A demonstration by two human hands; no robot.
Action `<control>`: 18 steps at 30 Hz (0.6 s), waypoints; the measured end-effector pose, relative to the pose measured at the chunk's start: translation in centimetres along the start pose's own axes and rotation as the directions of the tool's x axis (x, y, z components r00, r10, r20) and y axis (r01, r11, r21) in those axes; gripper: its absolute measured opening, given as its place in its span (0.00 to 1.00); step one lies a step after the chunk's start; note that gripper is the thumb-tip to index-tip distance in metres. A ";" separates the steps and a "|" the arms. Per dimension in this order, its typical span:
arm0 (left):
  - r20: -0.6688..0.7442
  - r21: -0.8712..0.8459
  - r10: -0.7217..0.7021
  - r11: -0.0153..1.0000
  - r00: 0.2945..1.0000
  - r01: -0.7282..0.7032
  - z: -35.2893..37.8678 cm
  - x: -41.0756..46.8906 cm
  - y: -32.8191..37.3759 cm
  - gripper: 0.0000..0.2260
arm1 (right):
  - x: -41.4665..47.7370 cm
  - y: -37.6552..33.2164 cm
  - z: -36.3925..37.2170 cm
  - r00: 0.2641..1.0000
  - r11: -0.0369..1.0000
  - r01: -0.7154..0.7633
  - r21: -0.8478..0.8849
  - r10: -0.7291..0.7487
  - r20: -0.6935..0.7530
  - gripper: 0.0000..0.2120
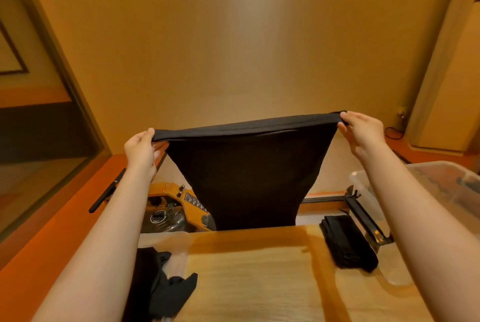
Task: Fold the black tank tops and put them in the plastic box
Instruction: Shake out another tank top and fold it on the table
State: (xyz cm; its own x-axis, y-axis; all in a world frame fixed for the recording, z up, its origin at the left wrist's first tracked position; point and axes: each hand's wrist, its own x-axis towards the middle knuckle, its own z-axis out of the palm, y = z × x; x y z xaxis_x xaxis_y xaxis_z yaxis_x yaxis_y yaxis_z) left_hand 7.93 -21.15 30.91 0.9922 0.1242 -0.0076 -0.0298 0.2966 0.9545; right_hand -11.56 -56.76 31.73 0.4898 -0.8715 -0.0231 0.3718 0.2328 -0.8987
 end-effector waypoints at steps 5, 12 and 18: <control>-0.046 0.103 0.071 0.993 0.996 -0.065 -0.2 -0.7 1.1 0.04 | -0.1 -1.1 -0.8 0.999 0.987 0.054 -0.153 -0.054 0.002 0.02; -0.103 0.172 0.011 0.985 0.995 0.007 -4.9 -7.2 -2.9 0.05 | -4.3 1.1 -6.8 1.000 0.892 0.015 -0.452 -0.006 0.021 0.07; -0.141 0.279 -0.118 0.948 0.983 0.154 -11.8 -14.7 -9.7 0.05 | -8.9 5.0 -13.7 0.991 0.860 -0.118 -0.497 0.133 -0.006 0.07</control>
State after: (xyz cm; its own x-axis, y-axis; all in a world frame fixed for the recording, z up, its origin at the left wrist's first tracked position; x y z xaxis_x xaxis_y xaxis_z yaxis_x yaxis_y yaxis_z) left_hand -7.79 -14.72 18.24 0.9618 0.2203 -0.1623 0.1582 0.0362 0.9867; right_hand -24.86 -53.72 21.42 0.5302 -0.8354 -0.1449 -0.1301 0.0887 -0.9875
